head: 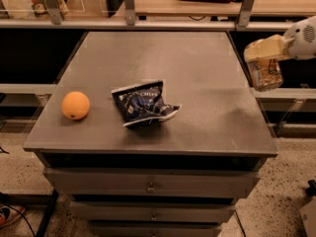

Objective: Place orange can upright

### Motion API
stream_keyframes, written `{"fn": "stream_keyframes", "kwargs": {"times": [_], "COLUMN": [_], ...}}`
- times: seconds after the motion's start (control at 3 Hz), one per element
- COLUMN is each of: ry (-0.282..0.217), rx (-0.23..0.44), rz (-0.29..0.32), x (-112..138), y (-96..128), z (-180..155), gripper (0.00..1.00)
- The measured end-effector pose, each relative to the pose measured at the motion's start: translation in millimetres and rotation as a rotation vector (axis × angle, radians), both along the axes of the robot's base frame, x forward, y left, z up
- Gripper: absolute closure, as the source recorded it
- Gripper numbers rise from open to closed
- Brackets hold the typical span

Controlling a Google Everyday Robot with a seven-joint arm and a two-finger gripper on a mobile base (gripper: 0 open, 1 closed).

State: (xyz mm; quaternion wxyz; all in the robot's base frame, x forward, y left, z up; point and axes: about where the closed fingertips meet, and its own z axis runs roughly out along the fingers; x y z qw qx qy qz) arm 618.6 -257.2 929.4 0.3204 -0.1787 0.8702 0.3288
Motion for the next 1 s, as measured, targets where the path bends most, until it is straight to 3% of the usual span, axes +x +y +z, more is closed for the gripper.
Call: {"fn": "stream_keyframes", "kwargs": {"times": [0.33, 0.67, 1.0], "ry": [-0.1, -0.236, -0.235], "rx": [0.057, 0.117, 0.117], "rz": [0.067, 0.122, 0.122], "x": [-29.9, -55.6, -55.5], "y": [1.0, 0.0, 0.1], "z": [41.7, 71.9, 71.9], "gripper": [1.0, 1.0, 1.0]}}
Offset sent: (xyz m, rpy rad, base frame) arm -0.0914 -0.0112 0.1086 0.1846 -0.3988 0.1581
